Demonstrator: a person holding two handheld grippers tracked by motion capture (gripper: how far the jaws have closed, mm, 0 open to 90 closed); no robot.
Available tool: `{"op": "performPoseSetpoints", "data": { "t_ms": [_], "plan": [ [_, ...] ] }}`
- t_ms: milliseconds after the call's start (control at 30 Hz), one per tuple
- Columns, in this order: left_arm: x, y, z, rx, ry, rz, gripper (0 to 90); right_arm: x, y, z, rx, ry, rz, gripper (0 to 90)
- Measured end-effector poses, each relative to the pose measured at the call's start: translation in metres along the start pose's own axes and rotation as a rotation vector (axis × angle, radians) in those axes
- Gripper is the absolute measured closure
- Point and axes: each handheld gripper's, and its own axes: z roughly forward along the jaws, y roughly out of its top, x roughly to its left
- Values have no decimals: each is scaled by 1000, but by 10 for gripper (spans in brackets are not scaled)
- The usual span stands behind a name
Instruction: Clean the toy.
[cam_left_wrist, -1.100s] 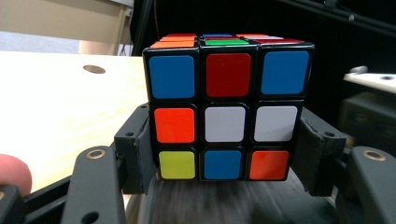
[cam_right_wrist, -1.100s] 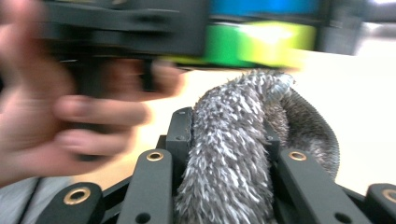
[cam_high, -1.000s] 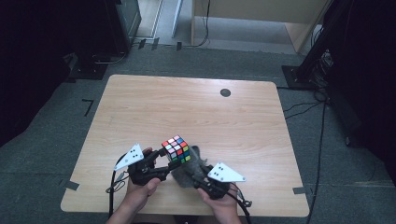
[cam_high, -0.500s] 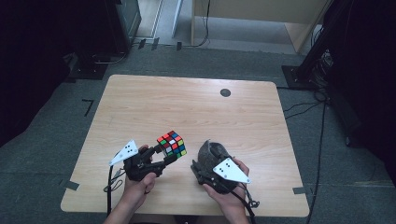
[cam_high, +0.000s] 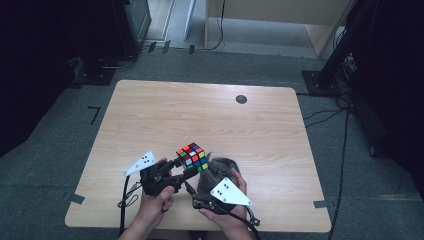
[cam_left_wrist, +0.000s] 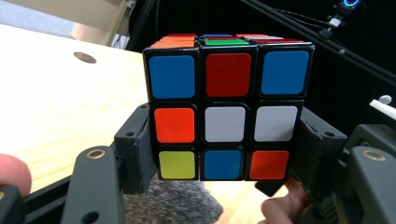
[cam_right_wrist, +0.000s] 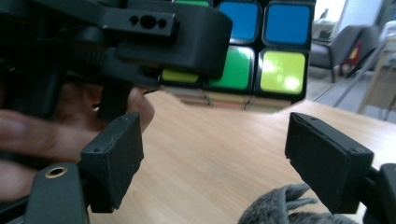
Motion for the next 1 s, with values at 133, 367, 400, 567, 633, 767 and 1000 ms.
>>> {"op": "performPoseSetpoints", "data": {
  "t_ms": [133, 367, 400, 567, 633, 767, 1000],
  "plan": [
    [-5, -3, 4, 13, -30, -22, 343, 0, 1, -1, -25, -54, -9, 211],
    [-8, -8, 8, 27, -62, -46, 343, 0, 2, -1, -58, -91, -53, 308],
    [-8, -7, 8, 28, -63, -50, 343, 0, 1, -2, -58, -92, -58, 315],
    [-5, -6, 8, 39, -89, -54, 331, 0, 1, -4, -51, -99, -79, 338],
    [-4, -5, 7, 41, -94, -57, 316, -1, 2, -5, -44, -79, -78, 339],
    [-1, -3, 5, 47, -83, -47, 295, -2, 1, -6, -23, -55, -72, 341],
    [0, -3, 6, 54, -81, -59, 292, -5, 1, -6, 10, -49, -80, 342]
  ]
}}
